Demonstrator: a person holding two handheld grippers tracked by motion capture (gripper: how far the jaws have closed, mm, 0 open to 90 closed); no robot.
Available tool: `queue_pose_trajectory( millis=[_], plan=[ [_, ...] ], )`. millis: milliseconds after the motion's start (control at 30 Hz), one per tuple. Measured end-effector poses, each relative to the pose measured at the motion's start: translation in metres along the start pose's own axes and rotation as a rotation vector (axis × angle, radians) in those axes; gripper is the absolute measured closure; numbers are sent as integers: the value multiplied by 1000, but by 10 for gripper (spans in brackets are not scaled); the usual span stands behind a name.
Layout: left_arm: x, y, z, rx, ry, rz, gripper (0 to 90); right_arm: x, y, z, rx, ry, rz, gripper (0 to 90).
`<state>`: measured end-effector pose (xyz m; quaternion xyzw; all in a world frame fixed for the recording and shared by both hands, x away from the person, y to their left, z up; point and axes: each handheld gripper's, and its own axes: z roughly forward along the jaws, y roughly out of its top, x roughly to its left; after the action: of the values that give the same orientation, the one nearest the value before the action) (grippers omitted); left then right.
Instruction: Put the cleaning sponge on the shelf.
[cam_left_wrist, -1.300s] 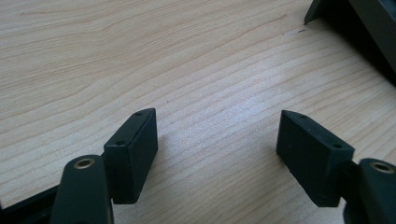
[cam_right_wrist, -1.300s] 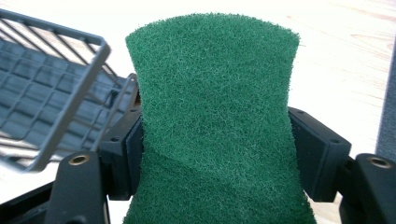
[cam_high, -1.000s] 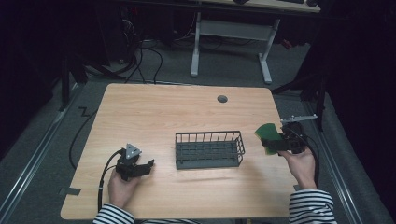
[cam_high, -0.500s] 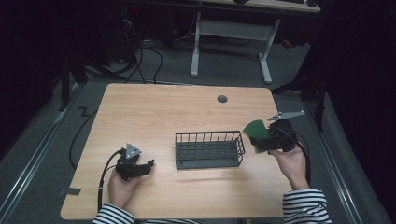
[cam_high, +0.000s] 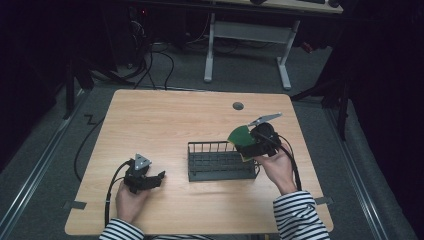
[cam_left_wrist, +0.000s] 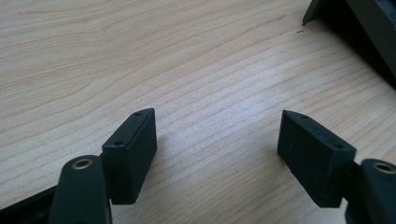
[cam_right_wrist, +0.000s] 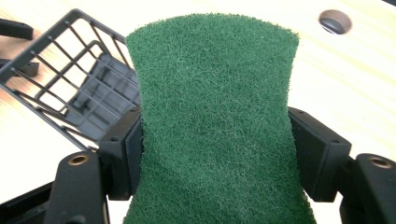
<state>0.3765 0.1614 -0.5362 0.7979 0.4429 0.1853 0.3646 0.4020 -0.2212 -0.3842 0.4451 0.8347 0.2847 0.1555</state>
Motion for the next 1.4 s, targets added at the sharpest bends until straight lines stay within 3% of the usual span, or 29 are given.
queue_pose_trajectory(
  millis=[300, 633, 1033, 1400],
  plan=[
    [0, 0, 0, 0, 0, -1, 291, 13, 8, 22, 39, -7, -34, 287],
    [0, 0, 0, 1, 0, -1, 290, 17, 8, 40, 72, -39, -44, 284],
    [-1, 0, 0, 1, 2, 2, 287, 17, -1, 48, 81, -42, -27, 282],
    [-2, 0, 0, 5, 8, 12, 285, 22, -2, 50, 98, -59, -45, 285]
  ],
)
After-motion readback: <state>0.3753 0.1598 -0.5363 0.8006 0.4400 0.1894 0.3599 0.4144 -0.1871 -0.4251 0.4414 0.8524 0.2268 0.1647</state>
